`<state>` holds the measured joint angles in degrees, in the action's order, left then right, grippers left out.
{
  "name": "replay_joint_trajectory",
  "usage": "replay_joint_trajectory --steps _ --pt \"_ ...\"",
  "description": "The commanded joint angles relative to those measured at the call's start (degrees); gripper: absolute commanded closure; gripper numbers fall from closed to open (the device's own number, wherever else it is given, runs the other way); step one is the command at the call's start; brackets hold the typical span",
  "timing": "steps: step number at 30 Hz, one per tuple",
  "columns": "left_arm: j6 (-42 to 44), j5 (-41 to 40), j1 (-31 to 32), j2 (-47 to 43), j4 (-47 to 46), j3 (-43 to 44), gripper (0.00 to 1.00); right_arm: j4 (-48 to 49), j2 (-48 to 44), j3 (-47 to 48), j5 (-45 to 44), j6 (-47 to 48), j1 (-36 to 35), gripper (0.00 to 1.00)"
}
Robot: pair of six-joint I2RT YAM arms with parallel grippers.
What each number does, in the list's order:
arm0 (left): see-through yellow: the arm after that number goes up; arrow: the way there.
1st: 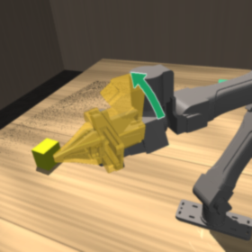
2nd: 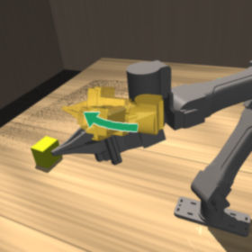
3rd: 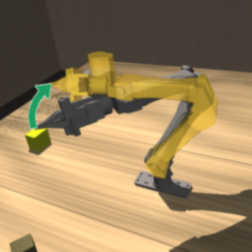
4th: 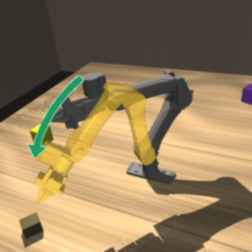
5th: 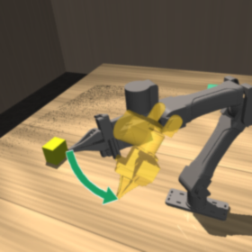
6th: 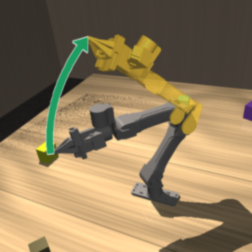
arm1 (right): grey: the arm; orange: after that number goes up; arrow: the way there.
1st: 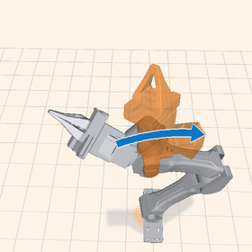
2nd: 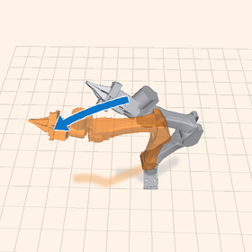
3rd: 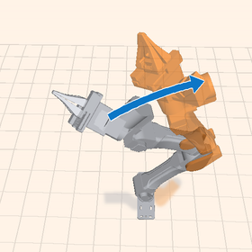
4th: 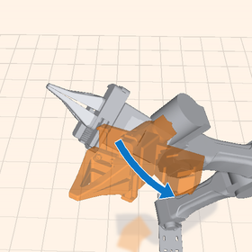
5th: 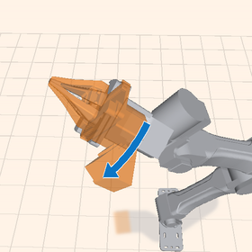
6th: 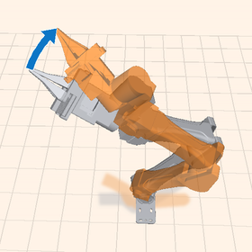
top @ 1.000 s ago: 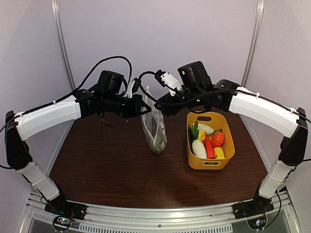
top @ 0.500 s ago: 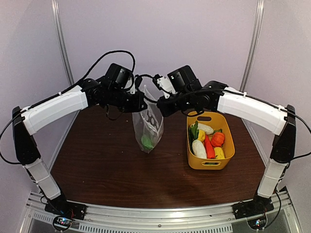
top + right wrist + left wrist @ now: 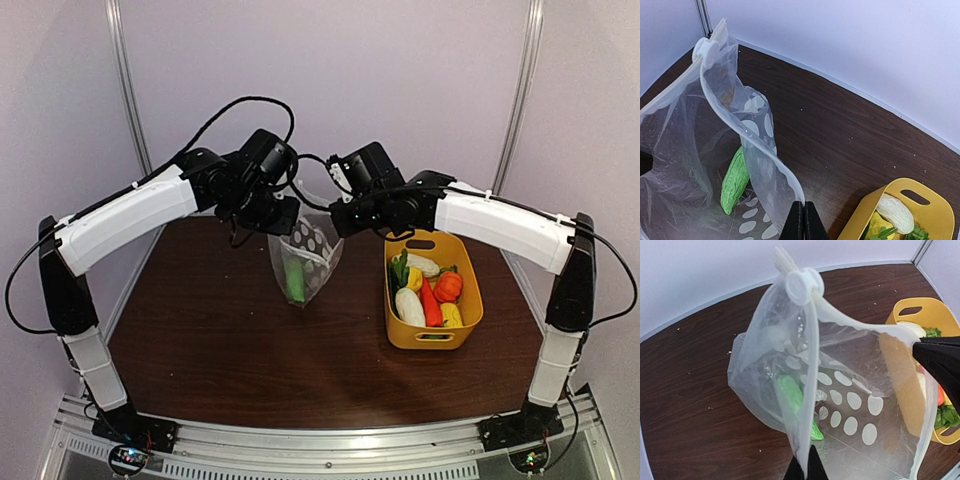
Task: Place the food in the zip-top bag and seal the zipper
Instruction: Adjust the zipper food storage bag at the center of the board.
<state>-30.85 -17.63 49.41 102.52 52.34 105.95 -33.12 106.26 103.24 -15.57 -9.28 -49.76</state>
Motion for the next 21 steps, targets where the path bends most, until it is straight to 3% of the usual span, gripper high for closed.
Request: replay_joint_trajectory --steps 1,4,6,9,15,21 --pt "1.32 -6.21 -0.02 0.41 4.76 2.87 1.00 0.50 -0.92 0.94 -0.90 1.08 0.63 0.96" --pt "3.95 -6.35 -0.06 -1.24 3.53 3.33 1.00 2.53 -3.84 -1.17 8.23 2.22 1.71 0.86" --pt "6.07 -6.00 -0.07 -1.36 3.35 4.97 1.00 4.15 -6.26 -2.79 17.31 2.89 2.67 0.72" --pt "9.71 -5.36 -0.66 0.32 4.79 8.90 1.00 4.43 -8.55 -3.41 25.81 2.78 3.97 0.60" --pt "14.25 -7.39 -3.71 5.41 13.36 18.25 1.00 7.94 -17.30 -10.79 37.08 4.35 10.92 0.51" --pt "19.26 -12.53 -4.69 4.29 17.34 19.17 1.00 2.18 -21.17 -18.94 41.45 16.28 20.61 0.39"
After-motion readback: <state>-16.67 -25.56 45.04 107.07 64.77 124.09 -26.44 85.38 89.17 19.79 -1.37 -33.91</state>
